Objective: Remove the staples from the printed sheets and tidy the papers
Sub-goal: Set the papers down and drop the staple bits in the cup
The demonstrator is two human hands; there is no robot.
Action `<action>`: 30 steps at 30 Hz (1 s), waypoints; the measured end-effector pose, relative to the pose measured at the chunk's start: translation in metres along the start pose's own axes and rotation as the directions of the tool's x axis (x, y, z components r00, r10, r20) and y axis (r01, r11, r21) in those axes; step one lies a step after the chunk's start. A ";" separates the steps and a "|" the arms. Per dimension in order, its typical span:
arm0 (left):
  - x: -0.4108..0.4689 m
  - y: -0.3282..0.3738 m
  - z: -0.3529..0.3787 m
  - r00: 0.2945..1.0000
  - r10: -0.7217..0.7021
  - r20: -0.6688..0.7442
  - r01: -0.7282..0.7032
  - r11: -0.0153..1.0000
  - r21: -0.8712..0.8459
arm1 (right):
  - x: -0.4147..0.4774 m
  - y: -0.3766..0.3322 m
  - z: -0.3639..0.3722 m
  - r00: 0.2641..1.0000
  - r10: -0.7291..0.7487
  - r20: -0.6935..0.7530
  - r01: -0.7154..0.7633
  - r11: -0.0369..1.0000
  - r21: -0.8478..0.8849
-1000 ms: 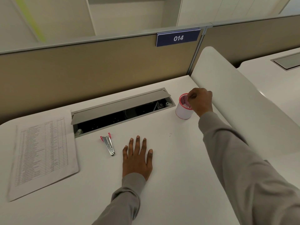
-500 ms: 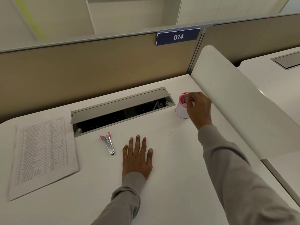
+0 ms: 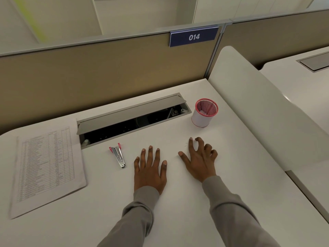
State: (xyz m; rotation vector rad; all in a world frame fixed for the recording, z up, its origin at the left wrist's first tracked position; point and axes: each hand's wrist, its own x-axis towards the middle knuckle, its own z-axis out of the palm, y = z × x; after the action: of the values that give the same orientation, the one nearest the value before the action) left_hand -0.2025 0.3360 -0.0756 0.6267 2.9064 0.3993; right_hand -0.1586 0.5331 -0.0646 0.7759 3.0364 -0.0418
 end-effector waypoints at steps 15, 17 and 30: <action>0.000 0.001 0.001 1.000 0.000 -0.013 0.000 1.000 -0.008 | 0.037 0.002 -0.014 0.990 0.026 -0.140 0.060 0.815 0.576; 0.000 0.001 0.001 1.000 0.001 -0.008 -0.001 1.000 -0.004 | 0.038 0.001 -0.011 0.990 0.032 -0.141 0.056 0.815 0.577; 0.001 0.000 0.002 1.000 0.001 -0.019 -0.001 1.000 -0.006 | 0.038 -0.004 0.003 0.963 -0.152 -0.222 0.196 0.962 0.188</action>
State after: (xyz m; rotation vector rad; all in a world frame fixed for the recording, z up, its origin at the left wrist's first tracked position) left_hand -0.2026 0.3368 -0.0773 0.6270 2.9217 0.4157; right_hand -0.1942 0.5473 -0.0675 0.5466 3.3310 -0.3055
